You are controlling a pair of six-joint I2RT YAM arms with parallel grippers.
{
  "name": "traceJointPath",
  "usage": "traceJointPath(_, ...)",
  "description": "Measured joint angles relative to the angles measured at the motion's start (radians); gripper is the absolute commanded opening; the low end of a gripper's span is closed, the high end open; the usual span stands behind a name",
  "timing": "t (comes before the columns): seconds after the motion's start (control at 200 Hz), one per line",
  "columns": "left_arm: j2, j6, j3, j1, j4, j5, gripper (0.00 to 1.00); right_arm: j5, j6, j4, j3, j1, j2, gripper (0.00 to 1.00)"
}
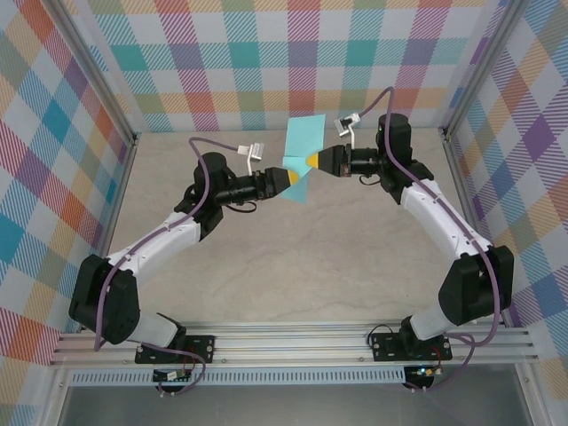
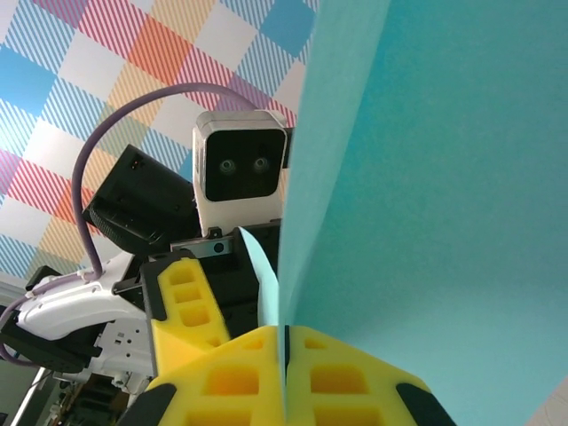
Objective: Fold a paper plane with a square sheet of paper (fold left side to right side)
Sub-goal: Turn over the paper at the center of the table.
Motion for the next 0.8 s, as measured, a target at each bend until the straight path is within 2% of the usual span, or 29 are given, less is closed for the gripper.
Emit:
traceJointPath(0.08,0.000,-0.006,0.001,0.000,0.008,-0.002,0.47,0.000,0.008,0.002,0.000,0.000,-0.005,0.02)
traceJointPath(0.34,-0.018,0.013,0.002,0.000,-0.020,-0.030,0.17,0.019,0.006,-0.009,-0.002,0.000,-0.027,0.07)
traceJointPath(0.535,-0.069,0.055,0.002,0.000,-0.075,-0.074,0.12,0.057,-0.036,-0.073,-0.002,-0.002,-0.035,0.12)
traceJointPath(0.71,-0.090,0.109,0.002,0.000,-0.153,-0.121,0.04,0.119,-0.105,-0.185,-0.001,-0.014,-0.055,0.31)
traceJointPath(0.8,-0.094,0.154,0.002,-0.002,-0.221,-0.157,0.00,0.184,-0.154,-0.278,0.008,-0.021,-0.064,0.48)
